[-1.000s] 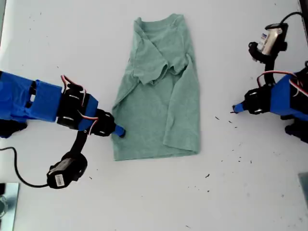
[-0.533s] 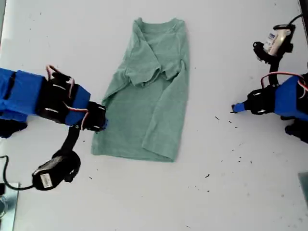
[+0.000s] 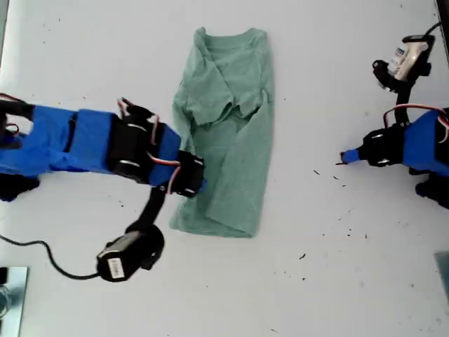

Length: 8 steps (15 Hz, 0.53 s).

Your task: Fold t shirt

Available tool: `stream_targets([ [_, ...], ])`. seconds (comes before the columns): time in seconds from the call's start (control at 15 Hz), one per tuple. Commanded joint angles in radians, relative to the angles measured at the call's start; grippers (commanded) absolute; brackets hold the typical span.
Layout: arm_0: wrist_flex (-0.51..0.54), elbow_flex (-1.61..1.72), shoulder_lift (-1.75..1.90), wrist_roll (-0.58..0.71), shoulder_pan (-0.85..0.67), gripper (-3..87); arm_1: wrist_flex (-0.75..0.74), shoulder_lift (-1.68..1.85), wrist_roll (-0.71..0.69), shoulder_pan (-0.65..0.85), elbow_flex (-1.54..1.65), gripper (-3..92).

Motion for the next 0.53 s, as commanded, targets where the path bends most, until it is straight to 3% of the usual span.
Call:
stream_targets([
  [0.0, -0.126, -0.184, -0.121, 0.049, 0.014, -0.1, 0.002, 0.008, -0.005, 0.005, 0.017, 2.4],
  [0.07, -0.187, -0.183, -0.15, 0.101, 0.015, 13.6, 0.002, 0.008, -0.003, 0.003, 0.017, 2.3],
  [0.13, -0.199, -0.183, -0.175, 0.112, 0.012, 21.1, 0.0, 0.008, -0.003, 0.003, 0.017, 2.3],
  [0.27, -0.137, -0.184, -0.126, 0.144, -0.005, 21.5, 0.0, 0.008, -0.003, 0.003, 0.018, 2.3],
  [0.47, 0.015, -0.101, 0.377, 0.161, -0.046, 18.1, 0.0, 0.008, -0.005, 0.005, 0.018, 2.3],
])
